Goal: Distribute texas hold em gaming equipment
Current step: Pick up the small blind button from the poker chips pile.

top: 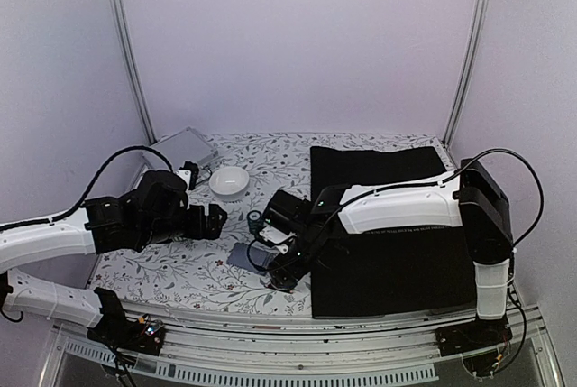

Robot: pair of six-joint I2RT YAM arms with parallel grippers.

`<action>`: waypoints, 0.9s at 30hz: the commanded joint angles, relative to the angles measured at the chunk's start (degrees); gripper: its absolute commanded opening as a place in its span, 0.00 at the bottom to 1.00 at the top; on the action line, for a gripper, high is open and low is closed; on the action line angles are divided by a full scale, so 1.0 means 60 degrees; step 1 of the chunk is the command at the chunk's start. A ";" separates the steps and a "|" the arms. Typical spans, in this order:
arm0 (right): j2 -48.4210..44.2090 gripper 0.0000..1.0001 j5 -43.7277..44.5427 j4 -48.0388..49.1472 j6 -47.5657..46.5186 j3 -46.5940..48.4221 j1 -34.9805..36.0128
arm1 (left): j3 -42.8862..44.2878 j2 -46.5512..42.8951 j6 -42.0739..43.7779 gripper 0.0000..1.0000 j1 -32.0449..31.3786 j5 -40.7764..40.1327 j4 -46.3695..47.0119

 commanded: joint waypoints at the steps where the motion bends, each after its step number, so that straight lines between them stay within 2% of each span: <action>1: 0.0433 0.71 0.0201 -0.0267 0.0027 0.0502 0.0092 | -0.0048 0.0076 0.0223 0.98 -0.0060 -0.0028 0.0264; 6: 0.0631 0.68 0.0115 -0.0260 -0.0040 0.0658 0.0250 | -0.0083 0.0135 0.0298 0.98 -0.0063 -0.0005 0.0236; 13: 0.0832 0.55 0.0681 -0.0564 0.0069 0.0915 0.0306 | -0.0104 0.0073 0.0380 0.98 -0.0065 -0.0014 0.0239; 17: 0.0823 0.53 0.0704 -0.0640 0.0072 0.1013 0.0324 | -0.0141 0.0043 0.0435 0.98 -0.0059 -0.0031 0.0235; 27: 0.0737 0.38 0.0788 -0.0734 0.0127 0.1076 0.0321 | -0.0201 0.0018 0.0462 0.98 -0.0063 -0.0057 0.0237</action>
